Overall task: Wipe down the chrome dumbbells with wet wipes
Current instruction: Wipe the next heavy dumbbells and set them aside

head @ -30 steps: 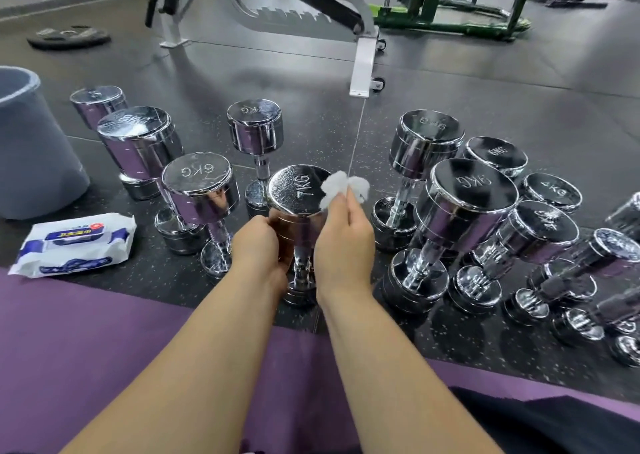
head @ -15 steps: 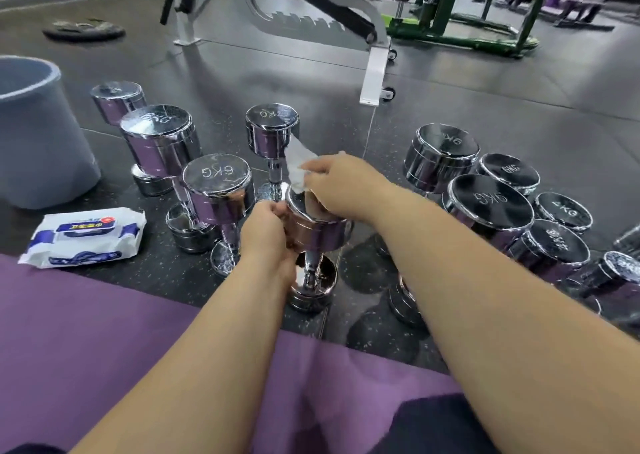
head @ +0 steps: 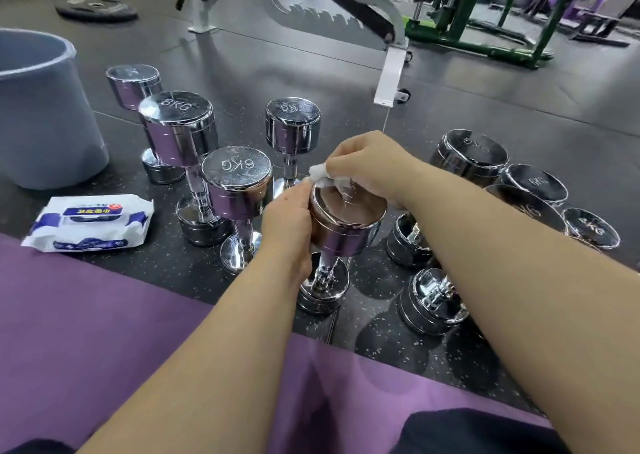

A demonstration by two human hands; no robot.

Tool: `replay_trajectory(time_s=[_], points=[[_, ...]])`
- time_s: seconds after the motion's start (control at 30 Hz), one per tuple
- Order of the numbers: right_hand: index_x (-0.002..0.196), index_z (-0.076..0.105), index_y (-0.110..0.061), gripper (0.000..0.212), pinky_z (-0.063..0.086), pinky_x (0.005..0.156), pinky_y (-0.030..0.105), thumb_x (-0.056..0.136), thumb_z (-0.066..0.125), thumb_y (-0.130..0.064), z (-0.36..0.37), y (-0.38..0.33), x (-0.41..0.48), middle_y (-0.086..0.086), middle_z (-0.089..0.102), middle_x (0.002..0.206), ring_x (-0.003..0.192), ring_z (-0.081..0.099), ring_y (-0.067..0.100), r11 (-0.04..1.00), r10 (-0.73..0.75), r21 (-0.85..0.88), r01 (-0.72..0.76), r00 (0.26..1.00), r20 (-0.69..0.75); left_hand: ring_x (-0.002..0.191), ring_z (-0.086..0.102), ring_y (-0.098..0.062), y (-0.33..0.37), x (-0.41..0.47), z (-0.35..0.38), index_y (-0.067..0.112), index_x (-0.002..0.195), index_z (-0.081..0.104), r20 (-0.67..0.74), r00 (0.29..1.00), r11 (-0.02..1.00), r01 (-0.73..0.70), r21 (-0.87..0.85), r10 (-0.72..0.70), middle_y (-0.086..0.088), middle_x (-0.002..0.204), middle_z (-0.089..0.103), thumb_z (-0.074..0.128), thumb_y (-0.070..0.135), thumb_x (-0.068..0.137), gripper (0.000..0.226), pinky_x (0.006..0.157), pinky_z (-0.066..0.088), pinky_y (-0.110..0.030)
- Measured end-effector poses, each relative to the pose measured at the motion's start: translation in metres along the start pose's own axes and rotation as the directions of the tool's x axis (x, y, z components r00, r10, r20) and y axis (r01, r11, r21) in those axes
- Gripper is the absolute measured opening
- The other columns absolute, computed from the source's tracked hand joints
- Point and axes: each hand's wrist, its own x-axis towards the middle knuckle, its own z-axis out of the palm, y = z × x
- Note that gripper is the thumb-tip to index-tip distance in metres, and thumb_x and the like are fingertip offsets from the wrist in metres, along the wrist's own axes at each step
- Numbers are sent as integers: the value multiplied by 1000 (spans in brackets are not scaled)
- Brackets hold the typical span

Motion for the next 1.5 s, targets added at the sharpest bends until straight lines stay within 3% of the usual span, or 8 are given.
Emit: replay_trajectory(time_s=[0.13, 0.3, 0.43, 0.57, 0.83, 1.0, 1.3, 1.5], points=[[76, 75, -9, 14, 58, 70, 41, 75, 61, -7, -6, 1, -3, 13, 68, 77, 69, 60, 24, 995, 22, 100, -26, 999, 38, 49, 38, -13, -5, -13, -1, 19, 62, 43, -215, 964, 986, -165, -36, 154, 4, 52, 44, 62, 9, 87, 32, 46, 34, -20], [80, 69, -3, 13, 50, 71, 43, 85, 65, -14, 1, 8, -16, 9, 66, 79, 70, 61, 22, 896, 131, 437, -81, 988, -85, 64, 52, -16, -26, -28, -4, 27, 74, 55, -329, 876, 928, -281, 243, 352, 5, 70, 58, 62, 18, 89, 18, 67, 44, -35], [74, 59, -12, 16, 42, 63, 34, 87, 58, -20, 27, 39, -45, 4, 57, 73, 65, 49, 17, 753, 379, 652, -92, 870, -315, 87, 61, -15, -42, -38, -7, 15, 104, 68, -257, 839, 820, -325, 471, 480, -2, 99, 66, 55, 20, 96, 16, 81, 47, -27], [82, 63, -17, 15, 46, 66, 33, 84, 56, -30, 62, 54, -85, 4, 60, 78, 70, 53, 17, 478, 563, 869, -127, 804, -192, 83, 56, -14, -41, -55, -12, 27, 85, 57, -131, 812, 673, -367, 643, 569, 4, 90, 61, 62, 11, 88, 17, 73, 36, -18], [77, 69, -5, 16, 51, 53, 20, 87, 59, 2, 54, 47, -105, 5, 64, 65, 51, 57, 10, 125, 364, 986, -109, 930, 56, 82, 55, -10, -32, -65, -5, 24, 77, 69, 176, 725, 399, -546, 736, 666, 14, 83, 52, 70, 5, 79, 19, 74, 38, -12], [91, 69, 5, 9, 51, 49, 20, 83, 64, 4, 59, 45, -99, 10, 67, 68, 51, 63, 12, 132, 393, 990, -54, 920, -2, 73, 53, 7, -25, -64, -4, 24, 82, 67, 153, 703, 429, -576, 696, 695, 12, 91, 48, 69, 4, 84, 20, 72, 37, -2], [98, 66, -8, 23, 53, 48, 22, 90, 66, -30, 43, 48, -101, 4, 67, 63, 49, 64, 13, 135, 338, 981, -138, 937, 85, 97, 39, -16, -27, -42, -4, 16, 76, 76, 480, 453, -36, -697, 716, 751, 2, 100, 54, 66, 7, 79, 13, 84, 31, -22], [87, 62, -5, 13, 55, 57, 21, 88, 61, 9, 45, 49, -87, 12, 68, 82, 66, 66, 15, 152, 507, 985, 78, 850, -146, 130, 41, -14, -13, -53, -7, 28, 118, 60, 97, 760, 560, -552, 618, 642, 1, 138, 45, 44, 15, 91, 34, 115, 29, -37]])
